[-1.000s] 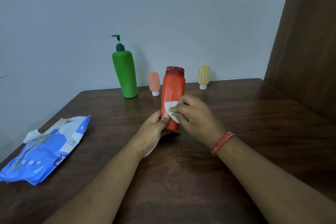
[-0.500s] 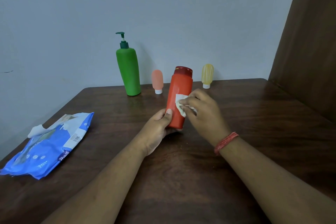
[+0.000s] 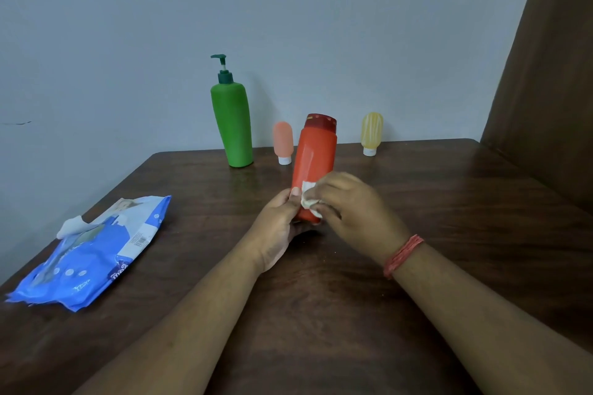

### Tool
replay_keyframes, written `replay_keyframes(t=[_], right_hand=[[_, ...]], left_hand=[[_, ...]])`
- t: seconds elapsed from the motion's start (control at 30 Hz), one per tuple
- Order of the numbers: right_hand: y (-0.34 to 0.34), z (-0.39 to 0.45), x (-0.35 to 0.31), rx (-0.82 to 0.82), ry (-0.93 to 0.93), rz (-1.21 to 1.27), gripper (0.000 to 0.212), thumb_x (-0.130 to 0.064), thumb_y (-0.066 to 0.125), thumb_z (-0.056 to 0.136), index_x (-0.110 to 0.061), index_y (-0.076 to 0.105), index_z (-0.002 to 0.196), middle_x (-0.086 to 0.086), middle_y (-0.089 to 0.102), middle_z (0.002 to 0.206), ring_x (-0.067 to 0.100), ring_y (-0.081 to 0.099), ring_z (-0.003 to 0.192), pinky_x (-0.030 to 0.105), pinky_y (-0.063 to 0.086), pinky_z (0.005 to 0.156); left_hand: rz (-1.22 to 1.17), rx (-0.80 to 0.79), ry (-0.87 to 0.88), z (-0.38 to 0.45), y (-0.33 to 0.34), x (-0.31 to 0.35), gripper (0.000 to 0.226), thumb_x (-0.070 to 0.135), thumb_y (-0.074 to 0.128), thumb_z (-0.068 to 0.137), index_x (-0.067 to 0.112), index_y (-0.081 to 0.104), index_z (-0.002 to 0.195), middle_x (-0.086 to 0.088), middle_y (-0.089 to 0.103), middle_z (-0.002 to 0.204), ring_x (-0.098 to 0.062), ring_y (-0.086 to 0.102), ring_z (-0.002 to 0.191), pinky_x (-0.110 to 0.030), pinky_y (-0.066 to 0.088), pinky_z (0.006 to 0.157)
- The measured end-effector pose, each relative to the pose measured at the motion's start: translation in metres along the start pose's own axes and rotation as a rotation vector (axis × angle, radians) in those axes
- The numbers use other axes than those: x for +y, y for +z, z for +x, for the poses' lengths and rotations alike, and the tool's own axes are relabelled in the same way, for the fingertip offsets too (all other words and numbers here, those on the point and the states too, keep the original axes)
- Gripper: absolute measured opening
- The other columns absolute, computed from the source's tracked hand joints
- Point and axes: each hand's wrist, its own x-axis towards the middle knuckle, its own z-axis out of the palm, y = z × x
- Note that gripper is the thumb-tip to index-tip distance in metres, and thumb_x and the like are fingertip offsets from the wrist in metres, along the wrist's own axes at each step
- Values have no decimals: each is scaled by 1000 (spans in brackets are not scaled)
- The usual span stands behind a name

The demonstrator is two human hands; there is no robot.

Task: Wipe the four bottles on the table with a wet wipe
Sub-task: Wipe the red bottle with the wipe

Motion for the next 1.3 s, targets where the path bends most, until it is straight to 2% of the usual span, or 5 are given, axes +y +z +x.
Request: replay_keyframes(t=[0.5, 0.63, 0.77, 0.93, 1.3], right_hand=[[2, 3, 2, 88, 103, -32, 11, -11, 70, 90, -8, 75, 99, 3, 62, 98, 18, 61, 92, 39, 56, 82], [4, -2, -4, -72, -34, 4, 9, -17, 68, 92, -12, 75, 96, -3, 58, 95, 12, 57, 87, 32, 53, 76], [4, 1, 6, 149, 131, -22, 10, -11, 70, 90, -8, 74, 98, 2, 60, 97, 13, 59, 90, 32, 55, 80], [6, -4, -1, -37, -15, 15, 7, -15, 69, 92, -11, 74, 96, -2, 58, 97, 10, 57, 88, 27, 53, 80], [-14, 6, 25, 517, 473, 168, 15, -3, 68, 91, -10, 75, 102, -9, 57, 101, -15, 54, 96, 1, 40, 82]], left_hand=[[-28, 6, 7, -1, 0, 1, 45, 36, 40, 104, 4, 57, 130, -16, 69, 111, -28, 64, 98, -49, 50, 97], [-25, 14, 3, -1, -1, 2, 45, 36, 39, 106, 3, 58, 129, -12, 70, 107, -24, 64, 96, -42, 54, 90], [-29, -15, 2, -2, -1, 3, 49, 39, 39, 104, 5, 52, 137, -17, 67, 117, -29, 63, 100, -44, 54, 91], [-70, -15, 6, -2, -2, 4, 51, 38, 39, 104, 0, 54, 134, -16, 68, 112, -27, 63, 99, -48, 51, 95], [133, -224, -60, -7, 2, 4, 54, 42, 44, 94, 11, 46, 138, -12, 63, 118, -20, 69, 94, -30, 55, 88]])
